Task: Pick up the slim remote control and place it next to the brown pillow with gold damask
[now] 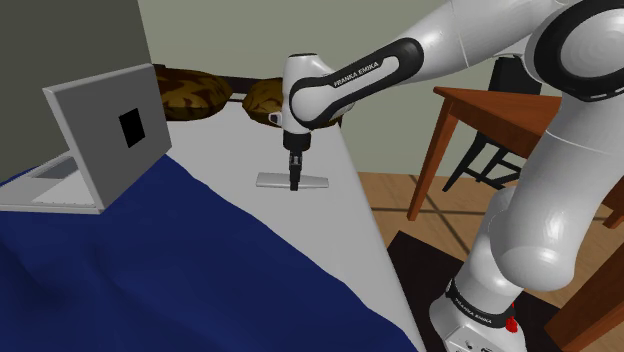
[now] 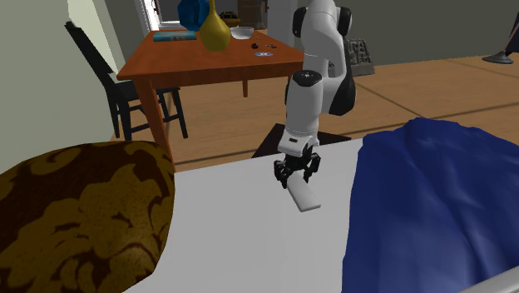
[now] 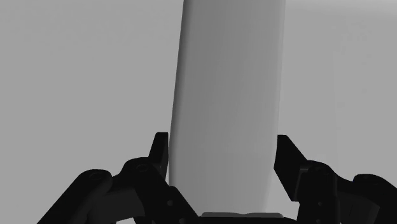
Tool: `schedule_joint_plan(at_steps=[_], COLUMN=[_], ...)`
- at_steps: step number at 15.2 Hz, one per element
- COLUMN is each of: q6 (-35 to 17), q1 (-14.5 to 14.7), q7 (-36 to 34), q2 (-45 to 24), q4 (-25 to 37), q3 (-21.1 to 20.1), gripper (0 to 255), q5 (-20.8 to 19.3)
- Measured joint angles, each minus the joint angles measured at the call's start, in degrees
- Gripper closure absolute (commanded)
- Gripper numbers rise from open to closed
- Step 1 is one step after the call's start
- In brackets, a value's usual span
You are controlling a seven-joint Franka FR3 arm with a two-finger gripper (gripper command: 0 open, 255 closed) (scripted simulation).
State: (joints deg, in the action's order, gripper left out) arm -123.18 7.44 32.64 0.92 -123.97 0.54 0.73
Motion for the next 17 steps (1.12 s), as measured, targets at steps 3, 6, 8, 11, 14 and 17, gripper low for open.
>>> schedule_joint_plan(at_steps=[3, 6, 8, 11, 14, 17], q6=[0.00, 0.00, 0.83, 3.18, 5.29, 7.35], q1=[0.00, 0.00, 0.03, -0.04, -0.04, -0.09], q7=[0.00, 0.00, -0.07, 0.02, -0.01, 0.07], q2=[0.00, 0.00, 0.31, 1.03, 1.96, 2.76], q4=[0.00, 0.00, 0.51, 2.15, 3.33, 4.59], q3=[0.00, 0.00, -0.03, 0.04, 0.04, 0.10], gripper=[255, 255, 255, 255, 255, 255], q5=[0.00, 0.00, -0.01, -0.04, -0.06, -0.09])
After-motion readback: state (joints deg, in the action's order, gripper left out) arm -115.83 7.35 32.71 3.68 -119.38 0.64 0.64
